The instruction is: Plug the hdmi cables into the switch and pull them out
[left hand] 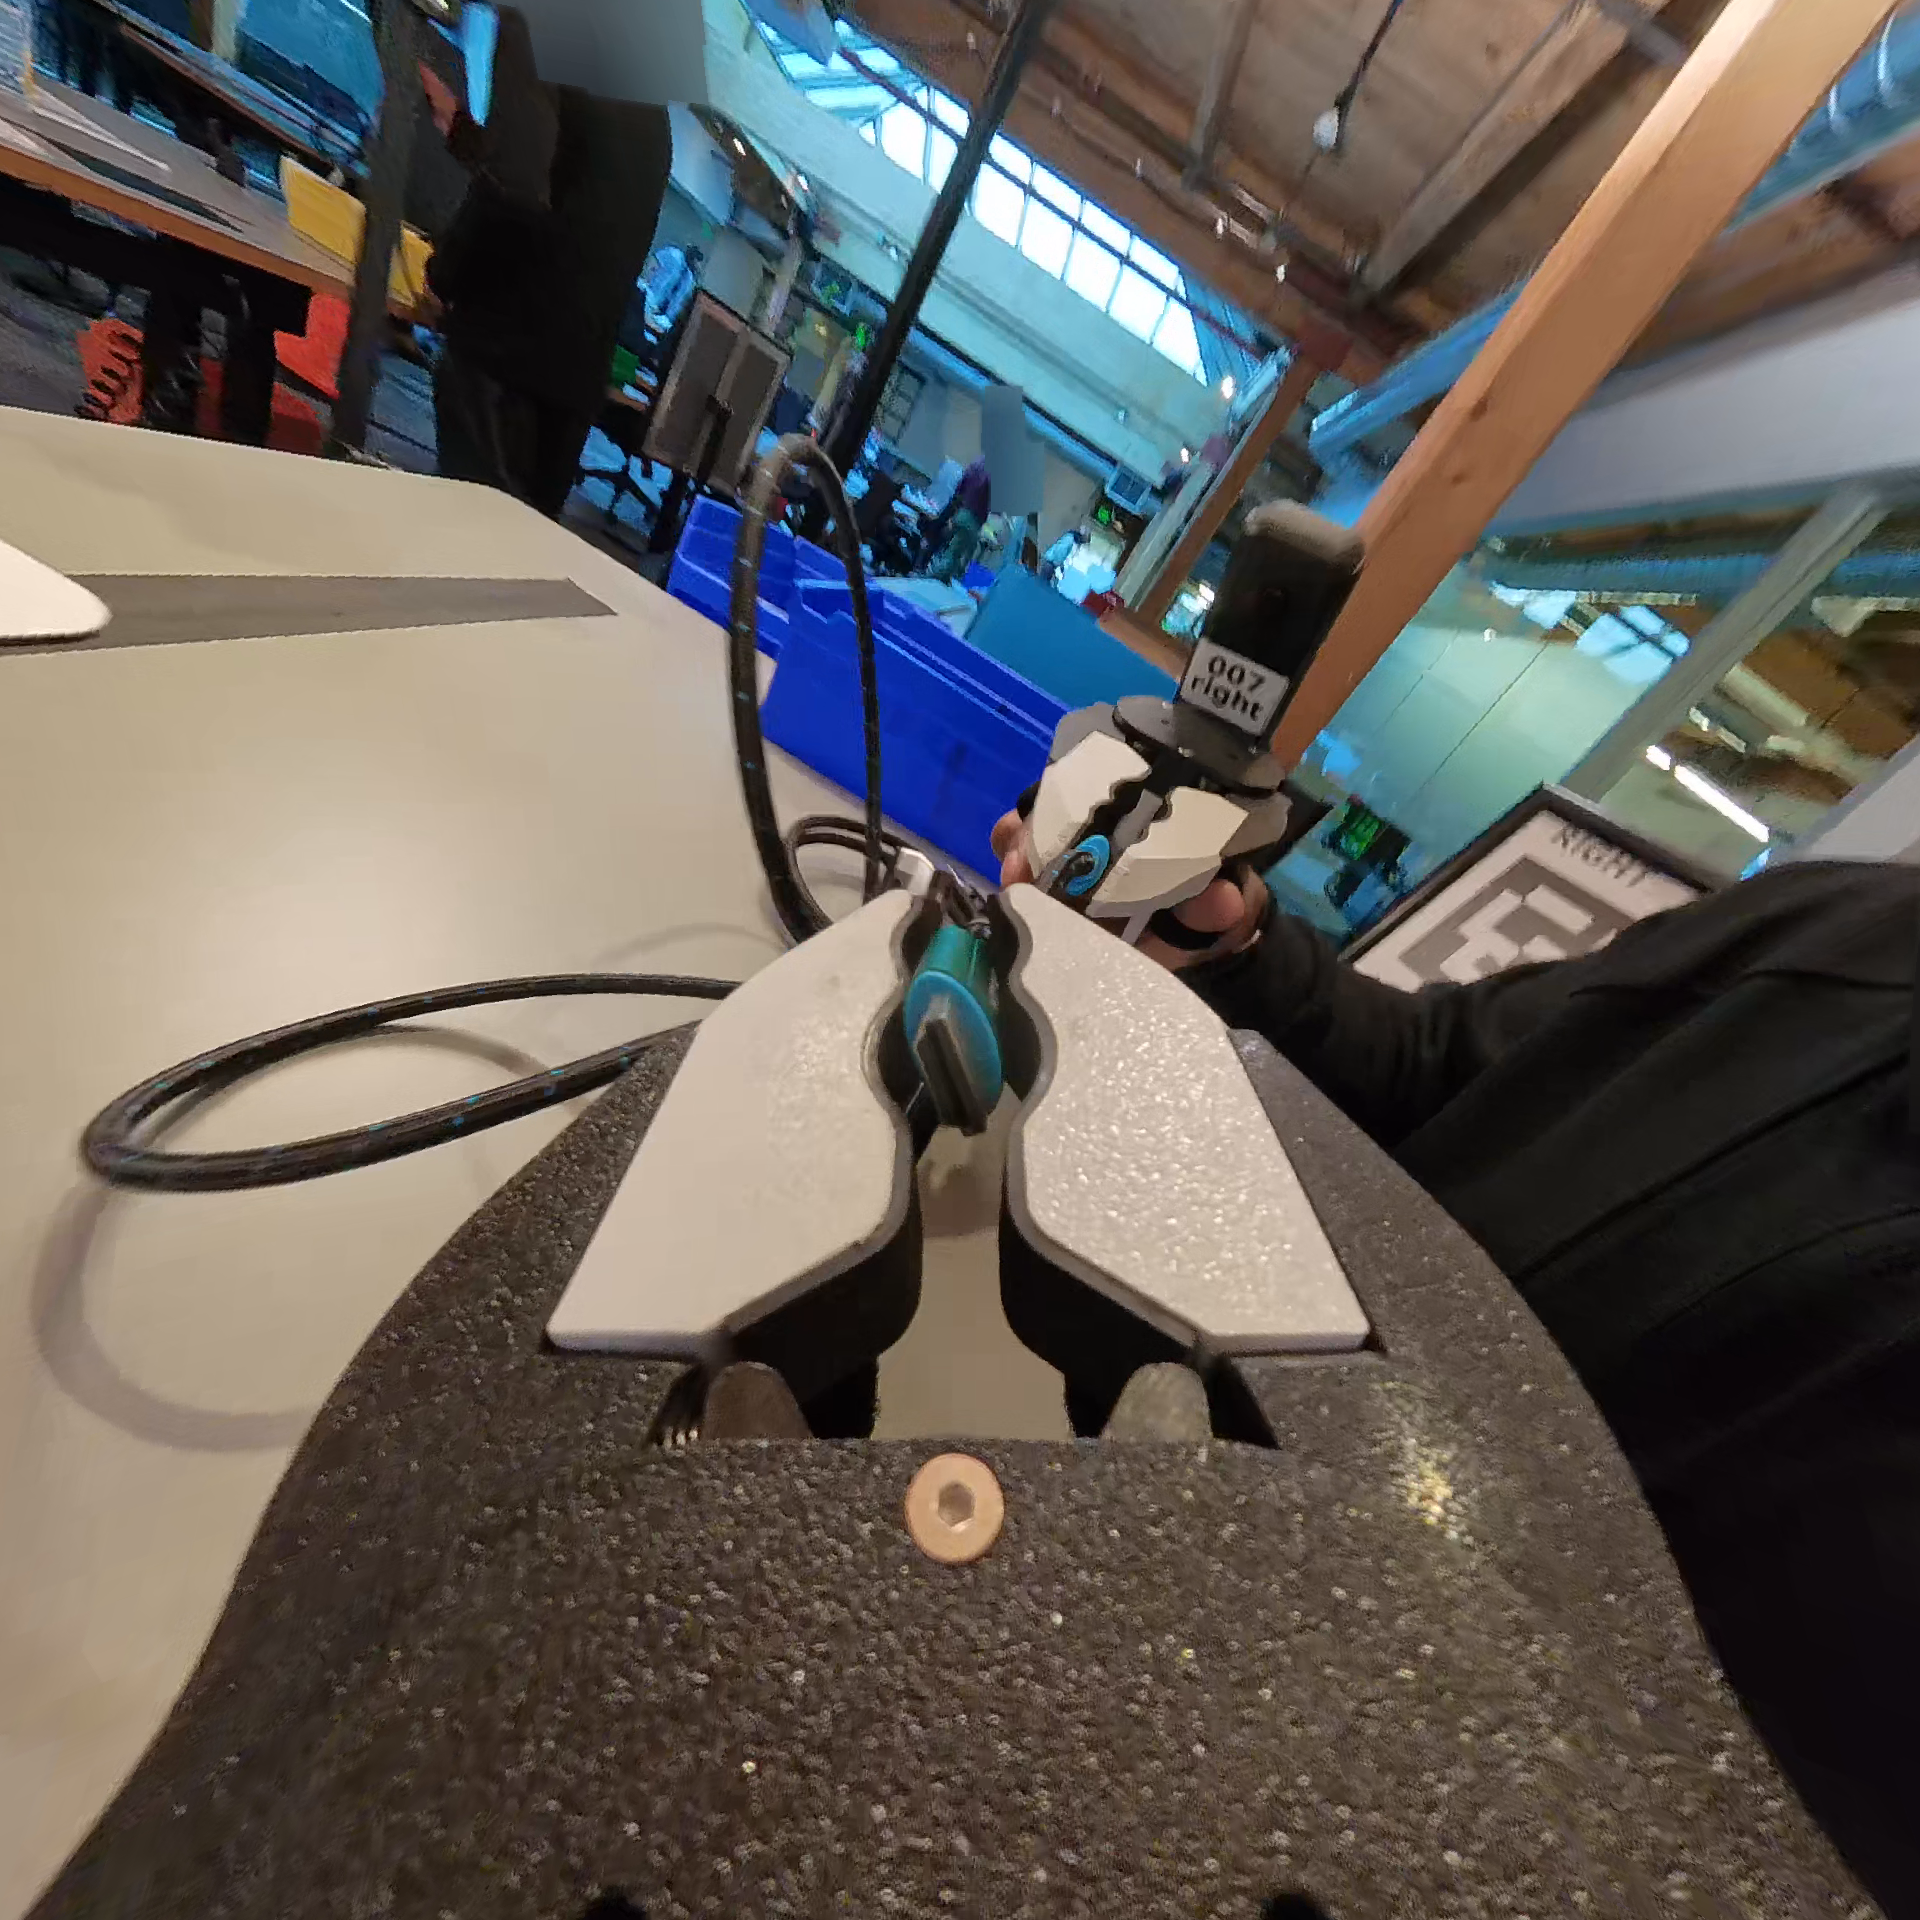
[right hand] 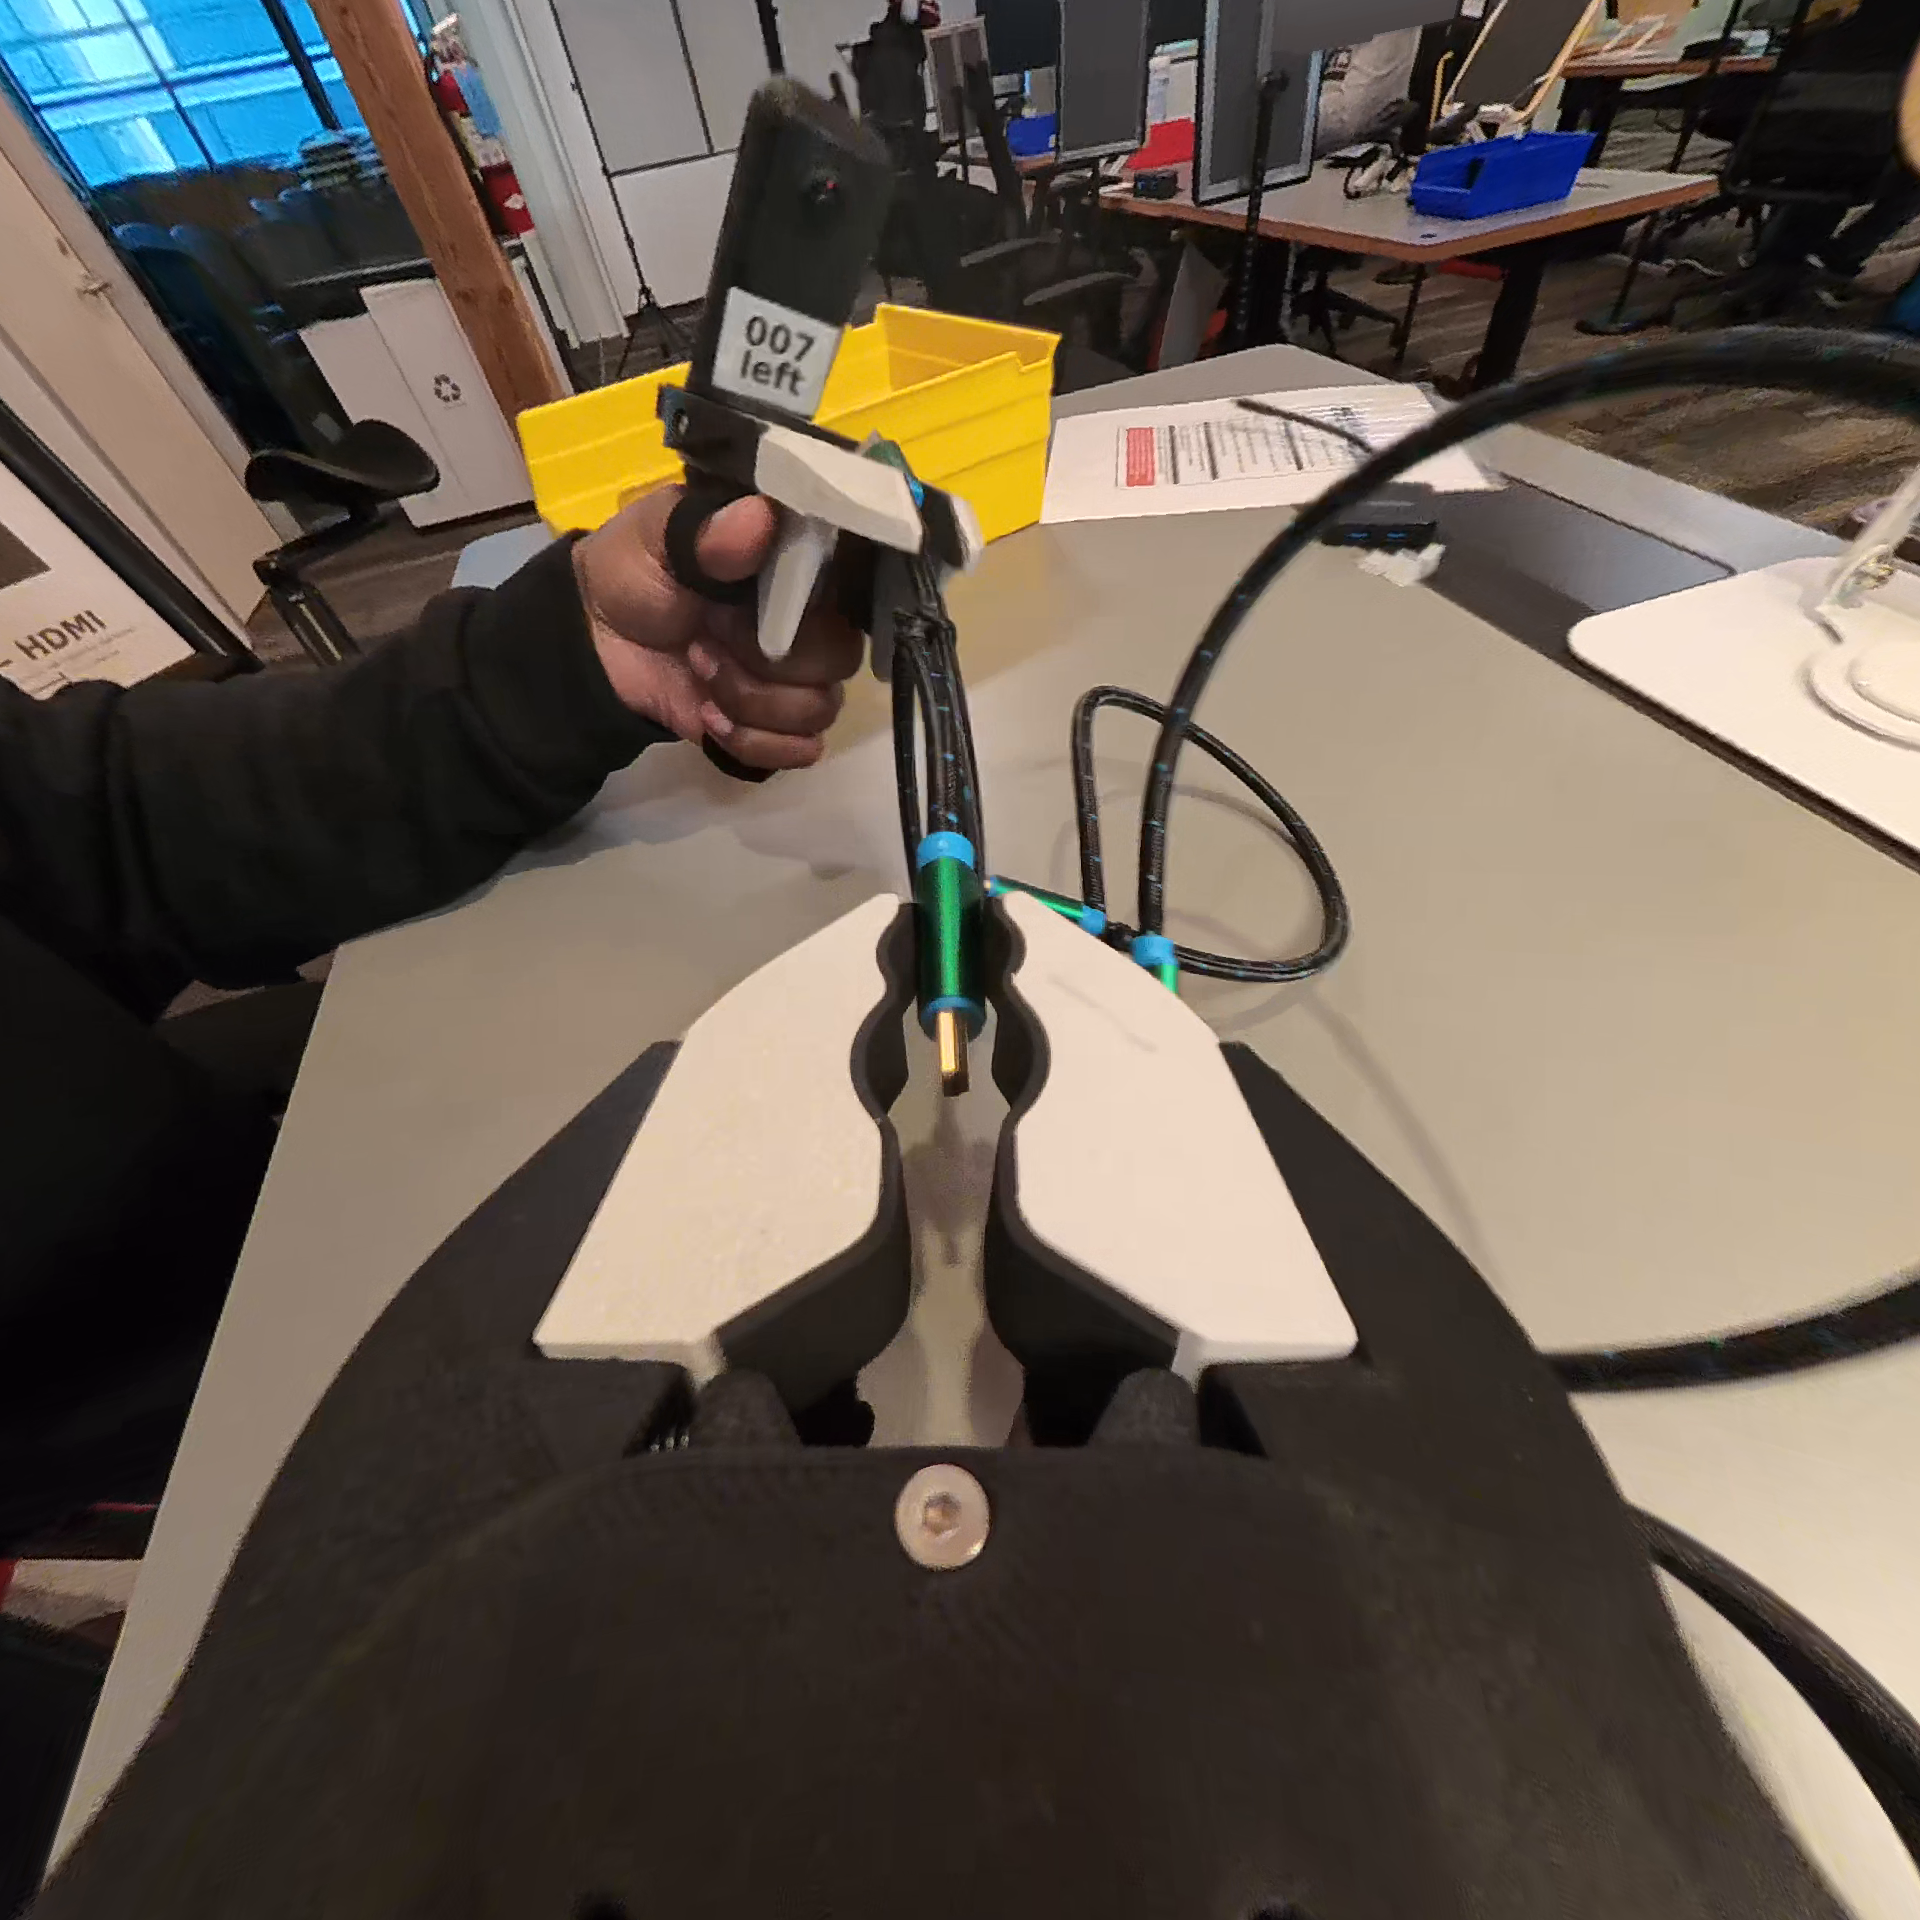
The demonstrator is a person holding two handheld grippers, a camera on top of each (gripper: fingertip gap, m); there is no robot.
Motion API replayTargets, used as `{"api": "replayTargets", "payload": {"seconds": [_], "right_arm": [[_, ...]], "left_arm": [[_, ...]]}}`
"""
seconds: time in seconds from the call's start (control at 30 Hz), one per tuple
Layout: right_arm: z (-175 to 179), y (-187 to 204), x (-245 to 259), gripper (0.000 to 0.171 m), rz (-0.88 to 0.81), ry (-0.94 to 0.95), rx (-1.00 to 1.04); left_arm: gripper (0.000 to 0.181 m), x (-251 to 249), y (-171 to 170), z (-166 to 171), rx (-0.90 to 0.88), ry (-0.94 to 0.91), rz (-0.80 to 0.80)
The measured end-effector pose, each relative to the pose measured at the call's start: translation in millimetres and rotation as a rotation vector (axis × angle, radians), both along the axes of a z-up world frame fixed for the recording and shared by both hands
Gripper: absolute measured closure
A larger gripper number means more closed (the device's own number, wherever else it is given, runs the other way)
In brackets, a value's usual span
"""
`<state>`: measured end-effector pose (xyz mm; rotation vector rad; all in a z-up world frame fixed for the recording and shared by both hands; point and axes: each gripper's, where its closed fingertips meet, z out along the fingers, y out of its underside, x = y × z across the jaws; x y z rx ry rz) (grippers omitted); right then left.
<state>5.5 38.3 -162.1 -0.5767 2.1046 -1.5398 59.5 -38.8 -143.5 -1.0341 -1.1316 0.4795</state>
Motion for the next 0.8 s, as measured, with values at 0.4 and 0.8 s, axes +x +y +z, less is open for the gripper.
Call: {"api": "replayTargets", "payload": {"seconds": [0.4, 0.8], "right_arm": [[0.3, 5.1, -2.7, 0.16, 0.04, -0.056, 0.035], [0.8, 5.3, 8.9, 0.16, 0.092, -0.085, 0.021]], "left_arm": [[0.124, 17.9, -34.3, 8.8, -0.237, -0.017, 0.182], [0.133, -18.8, 64.2, -6.6, -0.8, -0.125, -0.306]]}}
